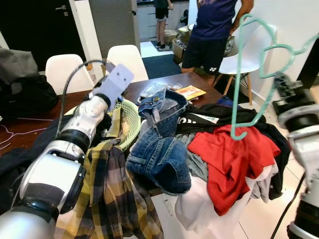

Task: Hang hanger

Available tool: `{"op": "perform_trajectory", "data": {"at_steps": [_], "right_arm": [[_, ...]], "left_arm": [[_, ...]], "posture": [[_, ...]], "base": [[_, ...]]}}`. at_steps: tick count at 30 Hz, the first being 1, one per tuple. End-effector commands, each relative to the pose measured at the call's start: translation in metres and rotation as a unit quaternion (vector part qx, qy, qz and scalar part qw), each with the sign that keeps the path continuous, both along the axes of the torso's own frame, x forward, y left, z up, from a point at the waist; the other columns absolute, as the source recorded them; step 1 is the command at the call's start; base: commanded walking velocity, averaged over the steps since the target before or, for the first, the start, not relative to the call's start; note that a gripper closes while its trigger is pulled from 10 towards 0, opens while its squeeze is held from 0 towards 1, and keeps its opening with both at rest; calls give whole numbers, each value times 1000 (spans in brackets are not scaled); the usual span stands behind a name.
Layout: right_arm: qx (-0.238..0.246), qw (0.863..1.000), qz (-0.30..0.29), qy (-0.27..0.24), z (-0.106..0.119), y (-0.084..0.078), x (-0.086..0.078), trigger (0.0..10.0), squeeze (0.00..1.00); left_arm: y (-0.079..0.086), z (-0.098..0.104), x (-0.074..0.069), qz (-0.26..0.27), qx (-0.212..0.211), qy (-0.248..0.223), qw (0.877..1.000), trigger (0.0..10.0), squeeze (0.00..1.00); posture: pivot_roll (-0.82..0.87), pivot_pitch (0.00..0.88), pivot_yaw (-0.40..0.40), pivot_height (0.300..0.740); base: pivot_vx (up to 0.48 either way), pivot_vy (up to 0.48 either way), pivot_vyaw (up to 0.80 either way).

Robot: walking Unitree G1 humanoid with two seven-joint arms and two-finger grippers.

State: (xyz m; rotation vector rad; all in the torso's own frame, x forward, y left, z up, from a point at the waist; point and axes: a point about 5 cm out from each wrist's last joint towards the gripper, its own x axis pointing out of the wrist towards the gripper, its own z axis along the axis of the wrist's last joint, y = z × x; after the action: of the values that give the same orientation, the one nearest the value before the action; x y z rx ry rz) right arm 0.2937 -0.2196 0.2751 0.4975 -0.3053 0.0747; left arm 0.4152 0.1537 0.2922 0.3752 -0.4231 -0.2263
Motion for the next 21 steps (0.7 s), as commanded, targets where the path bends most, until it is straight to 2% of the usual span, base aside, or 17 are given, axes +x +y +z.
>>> {"op": "perform_trajectory", "data": {"at_steps": [1,2,4,6,7,8,10,11,12,13,14,16,17,18,19,20,21], "right_arm": [[-36,999,-21,-6,-1,3,-1,10000,0],[-56,998,-9,0,-7,10,0,10000,0],[-65,998,4,5,-11,15,0,10000,0],[-61,997,51,10,-21,26,-2,10000,0],[-59,996,67,11,-24,29,-4,10000,0],[-53,996,76,15,-27,31,-4,10000,0],[-53,996,76,15,-27,31,-4,10000,0],[-57,995,83,12,-30,34,-4,10000,0],[-57,995,83,12,-30,34,-4,10000,0],[-61,994,85,10,-30,36,-4,10000,0],[-65,994,90,4,-30,38,-4,10000,0],[-72,993,97,-7,-29,42,-4,10000,0],[-74,992,100,-11,-29,44,-3,10000,0],[-74,992,100,-11,-29,44,-3,10000,0],[-78,991,111,-16,-29,47,-3,10000,0],[-78,991,111,-16,-29,47,-3,10000,0],[-83,989,122,-20,-30,50,-3,10000,0]], "left_arm": [[-1,23,-4,-38,-56,-38,997,10000,0],[0,36,-8,-76,-96,-61,991,10000,0],[0,43,-12,-99,-114,-77,986,10000,0],[6,58,-25,-133,-150,-124,972,10000,0],[8,61,-30,-133,-151,-139,970,10000,0],[15,60,-35,-106,-149,-152,971,10000,0],[15,60,-35,-106,-149,-152,971,10000,0],[35,46,-40,-6,-131,-164,978,10000,0],[35,46,-40,-6,-131,-164,978,10000,0],[42,39,-43,31,-120,-168,978,10000,0],[55,20,-48,83,-121,-154,977,10000,0],[75,-9,-63,149,-121,-125,973,10000,0],[83,-19,-69,175,-116,-114,971,10000,0],[83,-19,-69,175,-116,-114,971,10000,0],[93,-36,-82,207,-114,-90,967,10000,0],[93,-36,-82,207,-114,-90,967,10000,0],[102,-52,-95,235,-110,-67,964,10000,0]], "posture": [[-242,0,41,740],[-232,0,37,740],[-231,0,37,740],[-220,0,34,740],[-210,0,31,740],[-197,0,29,740],[-197,0,29,740],[-183,0,24,740],[-183,0,24,740],[-182,0,23,740],[-164,0,17,740],[-142,0,7,740],[-142,0,7,740],[-142,0,7,740],[-111,0,-9,740],[-111,0,-9,740],[-97,0,-17,740]], "base": [[0,0,0],[0,0,0],[0,0,0],[0,0,0],[0,0,0],[0,0,494],[0,0,494],[0,0,800],[0,0,800],[0,0,800],[0,0,800],[0,0,800],[0,0,800],[0,0,800],[0,0,800],[0,0,800],[0,0,800]]}}
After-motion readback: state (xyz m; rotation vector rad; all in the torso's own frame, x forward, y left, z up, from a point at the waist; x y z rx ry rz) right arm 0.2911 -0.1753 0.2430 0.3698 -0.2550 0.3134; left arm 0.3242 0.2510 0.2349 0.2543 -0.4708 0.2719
